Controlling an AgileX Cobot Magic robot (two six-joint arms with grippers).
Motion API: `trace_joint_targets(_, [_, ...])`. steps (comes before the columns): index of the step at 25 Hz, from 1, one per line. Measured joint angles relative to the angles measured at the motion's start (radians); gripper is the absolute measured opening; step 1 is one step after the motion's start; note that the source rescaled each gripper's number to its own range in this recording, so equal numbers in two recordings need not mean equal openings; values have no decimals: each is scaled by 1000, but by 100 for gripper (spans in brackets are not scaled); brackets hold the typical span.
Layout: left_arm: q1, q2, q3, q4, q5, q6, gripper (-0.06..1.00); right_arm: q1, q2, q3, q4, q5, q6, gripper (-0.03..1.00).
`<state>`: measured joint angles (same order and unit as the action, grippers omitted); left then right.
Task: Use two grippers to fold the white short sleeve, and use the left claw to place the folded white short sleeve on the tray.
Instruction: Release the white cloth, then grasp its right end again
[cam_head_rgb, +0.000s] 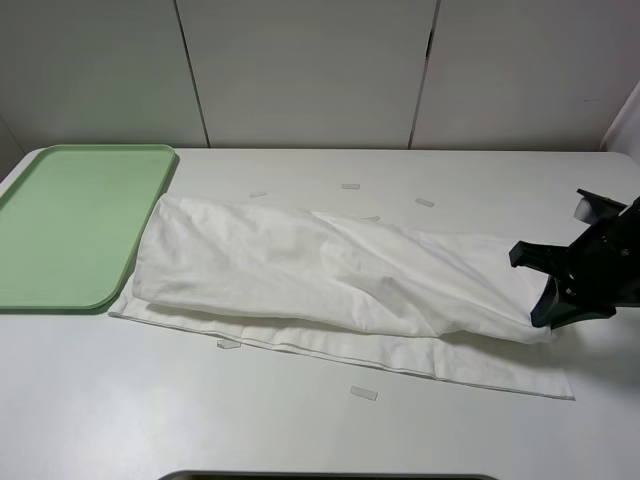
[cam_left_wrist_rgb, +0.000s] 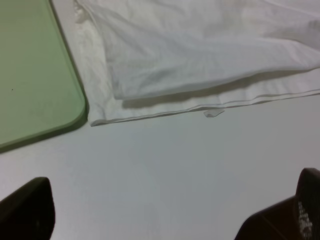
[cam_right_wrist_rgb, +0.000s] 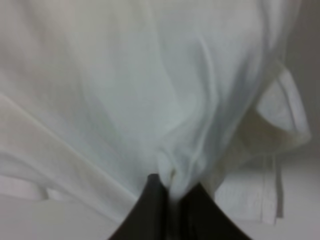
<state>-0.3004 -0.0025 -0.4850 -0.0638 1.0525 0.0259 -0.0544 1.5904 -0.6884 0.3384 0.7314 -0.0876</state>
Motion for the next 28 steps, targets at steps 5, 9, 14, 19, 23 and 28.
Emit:
trace_joint_targets(5, [0, 0, 0, 0, 0, 0, 96, 0, 0, 19, 1, -27, -18, 32])
trace_joint_targets(9, [0, 0, 0, 0, 0, 0, 96, 0, 0, 20, 1, -48, -59, 72])
trace_joint_targets(14, [0, 0, 0, 0, 0, 0, 96, 0, -19, 15, 1, -49, -99, 81])
trace_joint_targets(19, [0, 0, 0, 0, 0, 0, 96, -22, -53, -36, -33, -57, -137, 81])
trace_joint_targets(23, [0, 0, 0, 0, 0, 0, 96, -71, -52, -37, -70, -70, -147, 81])
trace_joint_targets(28, [0, 0, 0, 0, 0, 0, 96, -101, -21, -37, -78, -72, -147, 81])
